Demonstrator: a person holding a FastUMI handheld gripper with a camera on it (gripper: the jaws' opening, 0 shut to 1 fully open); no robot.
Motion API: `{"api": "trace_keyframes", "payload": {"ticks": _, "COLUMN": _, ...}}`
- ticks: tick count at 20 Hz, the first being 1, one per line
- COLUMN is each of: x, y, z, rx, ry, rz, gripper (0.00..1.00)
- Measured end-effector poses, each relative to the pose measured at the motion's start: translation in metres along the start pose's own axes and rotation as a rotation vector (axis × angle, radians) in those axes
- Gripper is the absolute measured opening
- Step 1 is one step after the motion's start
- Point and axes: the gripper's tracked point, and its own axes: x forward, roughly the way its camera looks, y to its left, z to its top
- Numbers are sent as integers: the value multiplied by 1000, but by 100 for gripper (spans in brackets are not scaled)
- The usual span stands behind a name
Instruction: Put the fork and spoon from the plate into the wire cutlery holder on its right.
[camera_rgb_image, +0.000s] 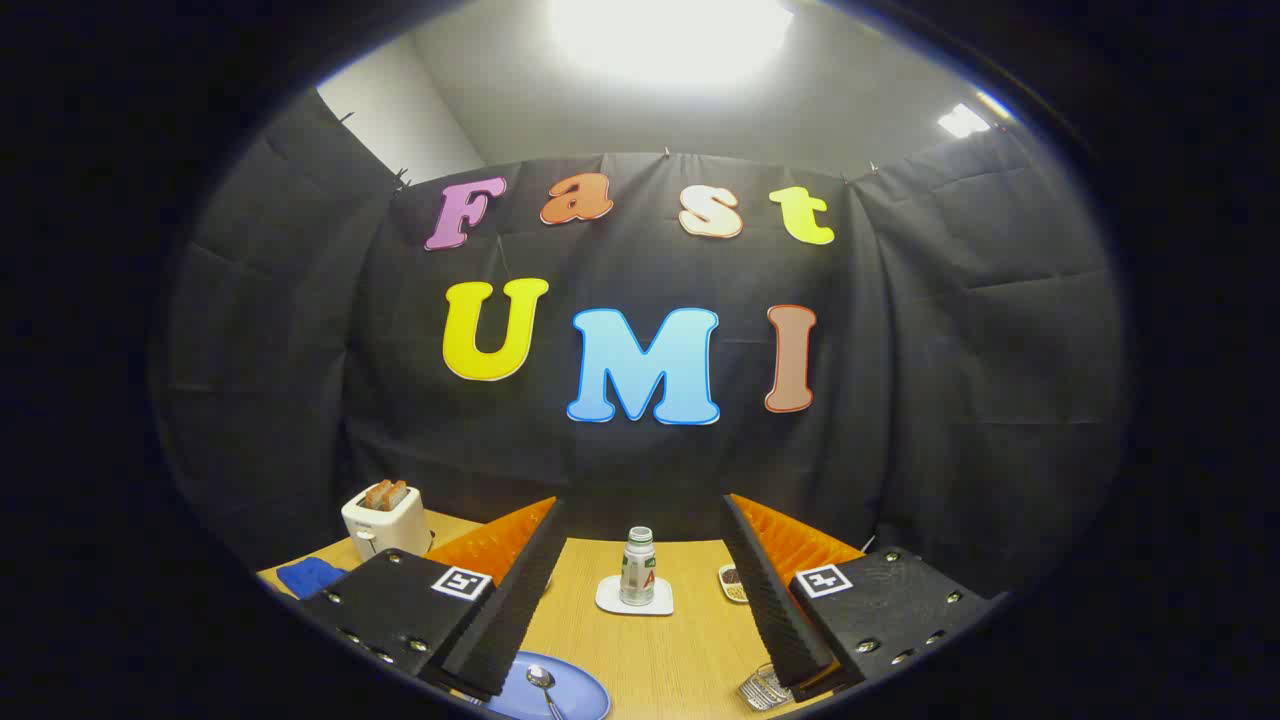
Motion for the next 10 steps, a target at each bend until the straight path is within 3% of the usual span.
{"api": "trace_keyframes", "payload": {"ticks": 10, "x": 1, "y": 13, "z": -5, "rx": -33, "ry": 0, "rz": 23, "gripper": 95}}
